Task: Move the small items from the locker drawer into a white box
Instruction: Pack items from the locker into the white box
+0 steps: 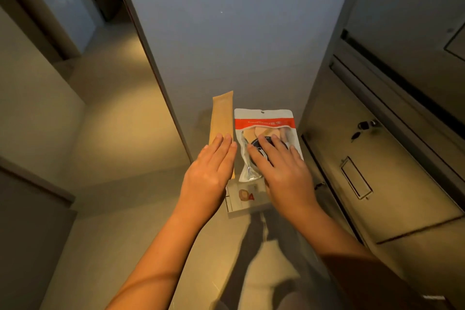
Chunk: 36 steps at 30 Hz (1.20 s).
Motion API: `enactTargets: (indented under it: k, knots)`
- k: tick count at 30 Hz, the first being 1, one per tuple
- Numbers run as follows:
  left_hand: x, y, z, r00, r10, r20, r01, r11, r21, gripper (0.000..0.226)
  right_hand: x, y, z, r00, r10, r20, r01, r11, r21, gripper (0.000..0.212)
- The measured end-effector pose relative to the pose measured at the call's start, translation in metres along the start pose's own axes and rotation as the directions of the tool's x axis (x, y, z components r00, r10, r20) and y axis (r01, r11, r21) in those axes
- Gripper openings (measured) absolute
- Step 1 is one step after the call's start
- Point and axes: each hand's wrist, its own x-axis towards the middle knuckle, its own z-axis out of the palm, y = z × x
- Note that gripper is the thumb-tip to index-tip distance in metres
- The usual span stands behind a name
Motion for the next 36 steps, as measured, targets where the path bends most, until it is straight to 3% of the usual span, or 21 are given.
enactTargets:
  k: [2, 6, 12, 16, 17, 20, 24, 28, 36]
  knots:
    - [0.012, -0.007, 0.013, 1.000, 0.006, -0.010, -0.005, 1.000, 0.021, 0.033, 0.013, 0.011, 0.011, 1.000, -0.016, 0.004, 0.016, 1.000, 0.006, 0.062]
    - [0.034, -0.017, 0.051, 0.997, -0.054, -0.047, 0.056, 0.997, 0.058, 0.042, 0.040, 0.041, 0.041, 0.996, -0.086, 0.005, 0.085, 0.996, 0.037, 0.059]
    - [0.056, -0.026, 0.118, 0.975, -0.216, -0.042, 0.219, 0.971, 0.091, 0.036, 0.068, 0.096, 0.095, 0.977, -0.205, 0.063, 0.197, 0.974, 0.109, 0.052]
    - [0.058, -0.044, 0.167, 0.961, -0.275, -0.016, 0.275, 0.955, 0.115, 0.031, 0.080, 0.123, 0.144, 0.970, -0.194, 0.144, 0.179, 0.978, 0.108, 0.058]
    - [0.056, -0.051, 0.180, 0.960, -0.281, 0.001, 0.279, 0.951, 0.135, 0.032, 0.081, 0.128, 0.159, 0.968, -0.196, 0.158, 0.183, 0.979, 0.094, 0.061]
    - [0.048, -0.069, 0.219, 0.943, -0.316, 0.104, 0.295, 0.939, 0.175, 0.072, 0.078, 0.142, 0.207, 0.972, -0.188, 0.138, 0.178, 0.981, 0.079, 0.061]
    - [0.023, -0.097, 0.283, 0.953, -0.276, 0.123, 0.256, 0.955, 0.150, 0.072, 0.063, 0.158, 0.283, 0.974, -0.193, 0.122, 0.187, 0.981, 0.057, 0.062]
    - [-0.017, -0.121, 0.356, 0.976, -0.185, 0.114, 0.175, 0.981, 0.086, 0.040, 0.035, 0.174, 0.363, 0.965, -0.210, 0.154, 0.205, 0.978, 0.048, 0.061]
    - [-0.104, -0.153, 0.493, 0.987, -0.053, 0.149, 0.041, 0.996, 0.083, 0.034, -0.033, 0.203, 0.500, 0.961, -0.248, 0.124, 0.245, 0.969, 0.039, 0.047]
